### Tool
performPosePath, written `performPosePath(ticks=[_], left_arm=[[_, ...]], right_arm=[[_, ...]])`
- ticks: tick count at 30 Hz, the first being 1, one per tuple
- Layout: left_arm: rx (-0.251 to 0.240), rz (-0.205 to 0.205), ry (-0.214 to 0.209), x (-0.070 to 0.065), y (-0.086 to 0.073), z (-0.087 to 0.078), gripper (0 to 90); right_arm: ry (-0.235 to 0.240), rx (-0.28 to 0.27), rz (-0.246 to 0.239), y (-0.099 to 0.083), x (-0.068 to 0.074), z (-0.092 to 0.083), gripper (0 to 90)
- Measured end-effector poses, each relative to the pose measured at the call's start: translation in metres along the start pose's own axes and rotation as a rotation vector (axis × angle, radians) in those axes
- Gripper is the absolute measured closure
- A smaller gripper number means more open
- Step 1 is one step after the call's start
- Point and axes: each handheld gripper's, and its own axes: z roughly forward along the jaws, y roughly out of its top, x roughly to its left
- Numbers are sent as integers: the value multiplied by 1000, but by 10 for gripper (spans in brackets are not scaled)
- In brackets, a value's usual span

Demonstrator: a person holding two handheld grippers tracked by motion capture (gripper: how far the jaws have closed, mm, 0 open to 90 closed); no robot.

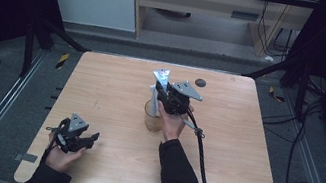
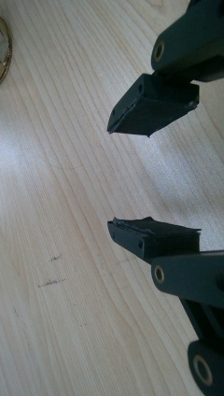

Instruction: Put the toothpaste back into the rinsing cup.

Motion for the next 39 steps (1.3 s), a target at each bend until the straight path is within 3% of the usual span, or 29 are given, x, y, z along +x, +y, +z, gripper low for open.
performPosePath(ticks=[19, 39], left_arm=[[3, 1, 2, 0, 0, 0, 452], [4, 1, 4, -1, 0, 1, 453]], right_arm=[[37, 124, 7, -13, -8, -2, 665], [50, 261, -66, -27, -6, -17, 626]])
